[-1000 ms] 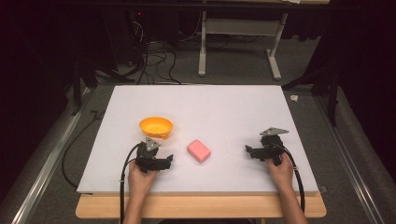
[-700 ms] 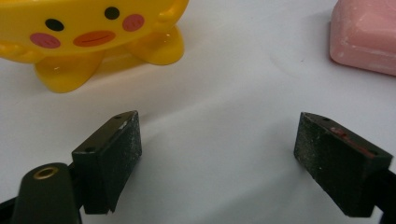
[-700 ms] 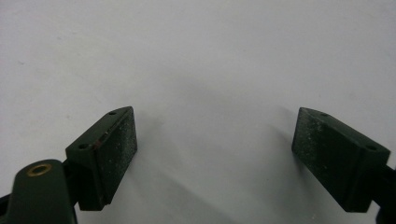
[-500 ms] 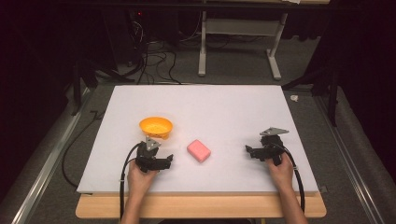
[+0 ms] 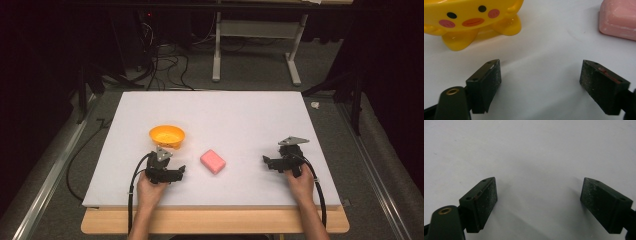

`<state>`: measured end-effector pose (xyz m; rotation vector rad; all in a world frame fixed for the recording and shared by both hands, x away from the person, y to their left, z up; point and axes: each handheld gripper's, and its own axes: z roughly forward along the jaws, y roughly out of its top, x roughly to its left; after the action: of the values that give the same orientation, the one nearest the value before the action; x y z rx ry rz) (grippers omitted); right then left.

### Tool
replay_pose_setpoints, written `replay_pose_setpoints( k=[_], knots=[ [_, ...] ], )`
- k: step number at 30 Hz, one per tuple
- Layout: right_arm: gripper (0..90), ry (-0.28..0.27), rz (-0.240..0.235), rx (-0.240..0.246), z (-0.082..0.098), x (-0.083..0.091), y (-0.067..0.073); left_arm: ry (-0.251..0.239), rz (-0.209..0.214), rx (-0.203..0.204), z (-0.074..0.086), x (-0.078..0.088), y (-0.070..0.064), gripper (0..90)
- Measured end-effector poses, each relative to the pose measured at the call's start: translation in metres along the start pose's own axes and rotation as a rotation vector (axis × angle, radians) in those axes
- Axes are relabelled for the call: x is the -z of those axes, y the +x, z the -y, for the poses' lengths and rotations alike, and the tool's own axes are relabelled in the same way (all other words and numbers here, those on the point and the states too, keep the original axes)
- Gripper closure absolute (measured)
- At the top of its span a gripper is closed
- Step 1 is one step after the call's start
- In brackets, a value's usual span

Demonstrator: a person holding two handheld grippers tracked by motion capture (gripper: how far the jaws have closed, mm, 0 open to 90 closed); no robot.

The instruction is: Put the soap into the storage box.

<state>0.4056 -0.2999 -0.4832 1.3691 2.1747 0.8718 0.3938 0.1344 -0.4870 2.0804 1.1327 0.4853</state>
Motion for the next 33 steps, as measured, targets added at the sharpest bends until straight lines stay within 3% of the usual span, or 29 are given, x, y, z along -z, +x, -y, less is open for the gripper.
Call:
replay_pose_setpoints(
  k=[5, 14, 33],
  knots=[
    [14.7, 0.0, 0.0, 0.0, 0.0, 0.0, 0.0, -0.007, -0.011, -0.013, 0.0, 0.001, -0.003, 21.0],
    [14.7, 0.0, 0.0, 0.0, 0.0, 0.0, 0.0, -0.06, 0.034, -0.003, -0.003, 0.014, -0.007, 21.4],
    [14.7, 0.0, 0.0, 0.0, 0.0, 0.0, 0.0, -0.103, 0.052, -0.044, -0.016, 0.028, -0.021, 19.1]
  ],
)
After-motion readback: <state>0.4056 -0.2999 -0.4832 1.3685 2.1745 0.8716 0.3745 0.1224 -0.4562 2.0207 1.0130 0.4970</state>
